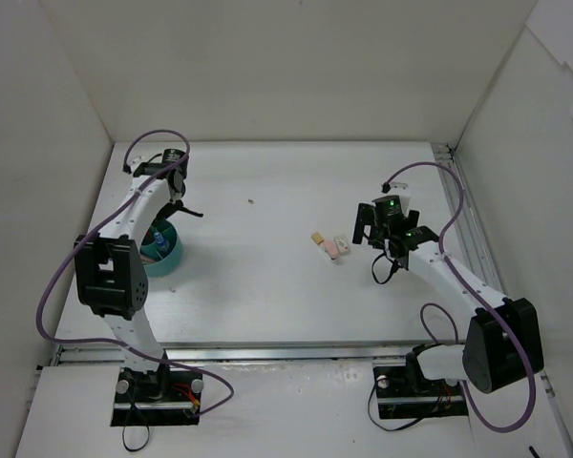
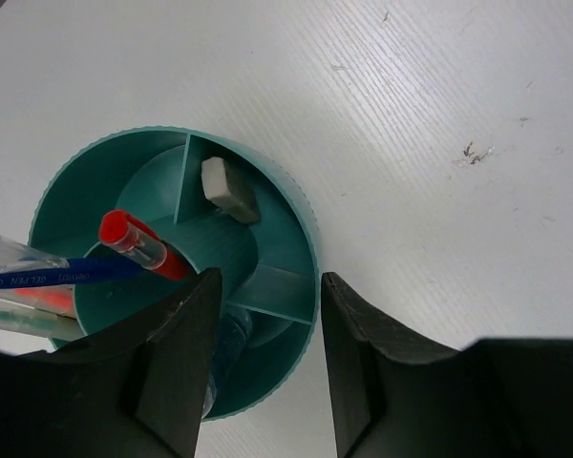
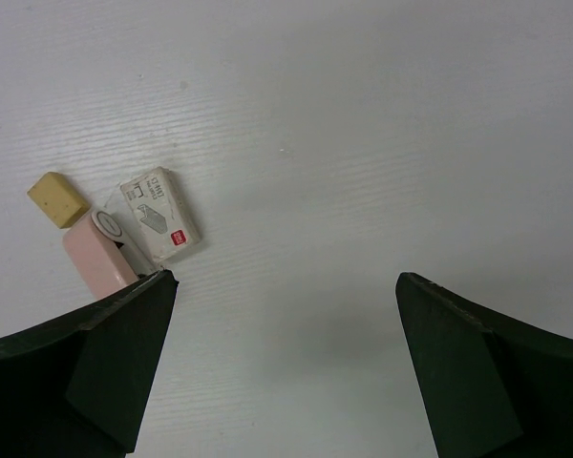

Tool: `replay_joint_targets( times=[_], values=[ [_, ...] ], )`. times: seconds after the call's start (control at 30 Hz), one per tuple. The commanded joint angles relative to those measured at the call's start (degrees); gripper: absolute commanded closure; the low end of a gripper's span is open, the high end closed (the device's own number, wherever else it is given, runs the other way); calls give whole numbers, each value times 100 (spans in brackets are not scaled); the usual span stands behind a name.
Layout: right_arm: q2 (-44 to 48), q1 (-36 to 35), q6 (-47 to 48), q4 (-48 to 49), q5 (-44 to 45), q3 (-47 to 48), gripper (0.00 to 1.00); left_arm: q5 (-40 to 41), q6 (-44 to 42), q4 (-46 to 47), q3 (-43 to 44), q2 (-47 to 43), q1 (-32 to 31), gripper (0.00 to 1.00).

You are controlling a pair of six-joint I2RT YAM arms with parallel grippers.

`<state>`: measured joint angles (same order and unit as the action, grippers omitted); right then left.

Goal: Sort the stationery into containers
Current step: Place the stationery in the storage box, then pick up the storage box at the center of the board.

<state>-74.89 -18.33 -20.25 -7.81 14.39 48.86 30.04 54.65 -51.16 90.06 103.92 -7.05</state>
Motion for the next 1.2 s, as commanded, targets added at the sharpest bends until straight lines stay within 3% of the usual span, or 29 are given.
replay_joint_targets(
  times=[0.0, 0.07, 0.2, 0.3, 0.47, 0.57, 0.7, 1.17],
  values=[
    [98, -91, 301, 368, -323, 247, 2, 134, -130, 79, -6, -557, 37, 58],
    [54, -301, 477, 491, -402, 317, 2, 90, -279, 211, -85, -723, 37, 56],
    [-550, -566, 1065, 632, -990, 842, 2, 11, -1068, 912, -269, -1127, -279, 29],
    [-1156, -820, 1416, 632, -1210, 1325, 2, -60, -1465, 1265, -410, -1505, -560, 14],
    [-2186, -1102, 1963, 387, -1552, 2117, 2, -208, -2204, 1661, -910, -2366, -841, 1],
    [-2863, -1138, 1972, 35, -1702, 2645, 4, -797, -2485, 2064, -1402, -2928, -842, 0],
    [-3539, -1164, 1955, -282, -1817, 3094, 15, -1149, -2591, 2303, -2087, -3675, -842, 0],
    [-3858, -1147, 1823, -432, -1633, 2814, 71, -1255, -2644, 2364, -2555, -4327, -789, 0]
  ],
)
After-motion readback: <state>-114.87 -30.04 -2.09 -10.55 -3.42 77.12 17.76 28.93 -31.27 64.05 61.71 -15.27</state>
